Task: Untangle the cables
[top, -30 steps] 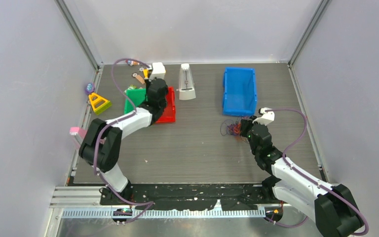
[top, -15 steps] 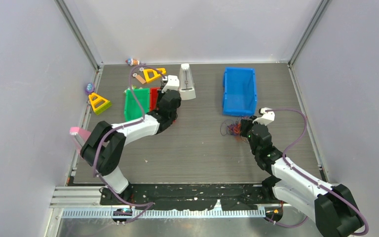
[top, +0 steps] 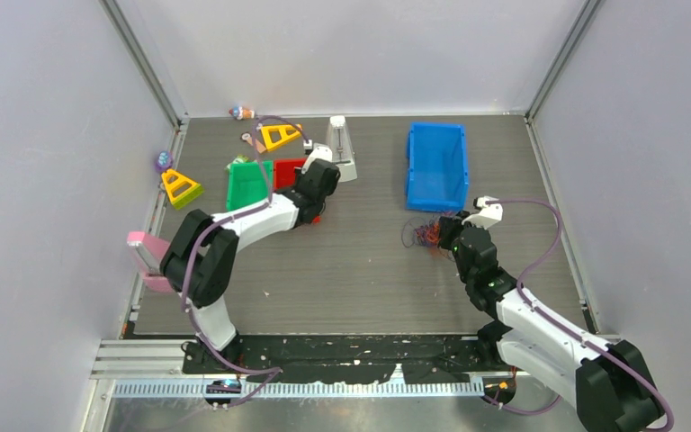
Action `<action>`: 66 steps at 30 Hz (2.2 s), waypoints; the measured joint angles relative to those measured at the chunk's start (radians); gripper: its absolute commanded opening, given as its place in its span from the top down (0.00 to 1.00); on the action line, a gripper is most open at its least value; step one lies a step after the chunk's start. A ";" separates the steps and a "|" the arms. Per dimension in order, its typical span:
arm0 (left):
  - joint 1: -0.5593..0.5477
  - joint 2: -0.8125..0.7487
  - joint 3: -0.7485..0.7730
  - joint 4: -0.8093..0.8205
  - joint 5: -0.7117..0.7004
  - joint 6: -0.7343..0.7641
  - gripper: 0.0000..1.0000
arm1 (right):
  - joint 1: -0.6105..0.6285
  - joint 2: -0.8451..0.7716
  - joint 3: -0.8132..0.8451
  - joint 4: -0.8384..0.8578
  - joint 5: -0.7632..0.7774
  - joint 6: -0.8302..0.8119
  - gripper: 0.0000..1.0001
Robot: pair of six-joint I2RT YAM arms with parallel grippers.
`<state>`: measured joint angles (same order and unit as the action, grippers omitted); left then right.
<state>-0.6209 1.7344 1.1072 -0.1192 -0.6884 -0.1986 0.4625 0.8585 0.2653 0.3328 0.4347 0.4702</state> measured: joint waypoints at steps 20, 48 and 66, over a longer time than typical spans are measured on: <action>0.165 0.298 0.318 -0.323 0.304 -0.079 0.86 | 0.000 -0.004 0.000 -0.013 0.000 0.000 0.95; 0.159 -0.208 0.047 -0.287 0.589 -0.050 0.37 | -0.001 0.147 0.002 0.117 -0.298 -0.040 0.95; -0.011 -0.316 -0.348 0.246 0.927 -0.005 0.17 | 0.000 0.235 0.012 0.306 -0.600 -0.047 0.28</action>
<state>-0.6323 1.4181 0.7597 0.1268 0.2386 -0.2035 0.4625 1.0931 0.2771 0.6388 -0.1654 0.4229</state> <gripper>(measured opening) 0.835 0.732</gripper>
